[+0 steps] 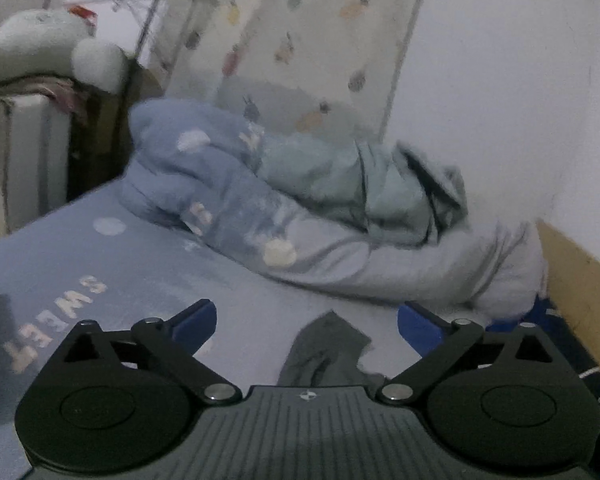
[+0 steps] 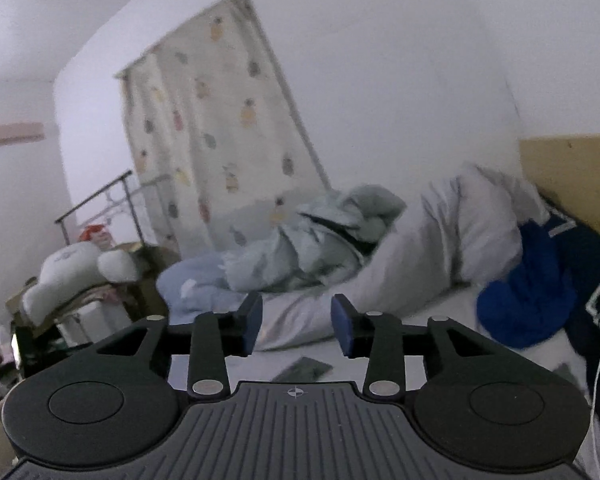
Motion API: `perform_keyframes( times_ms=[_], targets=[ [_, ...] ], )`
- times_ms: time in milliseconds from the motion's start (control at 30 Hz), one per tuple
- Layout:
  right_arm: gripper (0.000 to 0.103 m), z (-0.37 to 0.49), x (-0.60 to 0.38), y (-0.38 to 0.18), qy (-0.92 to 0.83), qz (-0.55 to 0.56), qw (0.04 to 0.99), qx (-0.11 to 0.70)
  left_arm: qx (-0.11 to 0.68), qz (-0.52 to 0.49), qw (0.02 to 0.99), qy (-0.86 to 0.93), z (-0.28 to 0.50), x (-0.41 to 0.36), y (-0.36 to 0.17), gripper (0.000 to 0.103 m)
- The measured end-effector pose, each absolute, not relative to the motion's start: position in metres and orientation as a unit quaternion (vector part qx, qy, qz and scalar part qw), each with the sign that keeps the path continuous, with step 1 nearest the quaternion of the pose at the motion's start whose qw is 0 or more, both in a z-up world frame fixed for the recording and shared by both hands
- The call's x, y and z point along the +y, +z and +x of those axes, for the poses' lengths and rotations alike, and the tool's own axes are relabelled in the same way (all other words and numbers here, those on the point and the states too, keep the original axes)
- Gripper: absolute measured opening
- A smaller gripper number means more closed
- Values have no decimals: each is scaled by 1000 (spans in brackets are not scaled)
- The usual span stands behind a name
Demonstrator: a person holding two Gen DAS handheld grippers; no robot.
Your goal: Fold clothes
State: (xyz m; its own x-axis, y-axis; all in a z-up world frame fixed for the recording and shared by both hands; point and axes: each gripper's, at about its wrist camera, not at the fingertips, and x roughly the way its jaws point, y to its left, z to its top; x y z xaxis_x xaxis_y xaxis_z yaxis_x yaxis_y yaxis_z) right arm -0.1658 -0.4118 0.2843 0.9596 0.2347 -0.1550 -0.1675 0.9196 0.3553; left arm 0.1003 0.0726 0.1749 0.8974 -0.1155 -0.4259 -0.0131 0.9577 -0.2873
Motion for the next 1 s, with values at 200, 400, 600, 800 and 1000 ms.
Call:
perform_keyframes(
  times_ms=[200,400,600,800,1000],
  targets=[
    [43,-94,-415,198,105,212,957,171,297,-158,942,-18,199,59,95,103],
    [43,-50,-403,123,103,240,935,238,363,-139,921,-33,307,52,8,100],
    [45,-37,-394,91,99,249,924,275,392,-107,911,-72,372,25,-35,98],
    [45,-22,-388,62,89,256,913,304,389,-107,911,-90,391,10,-45,60],
    [45,-14,-383,40,84,261,906,323,385,-107,910,-109,411,-5,-56,9]
  ],
)
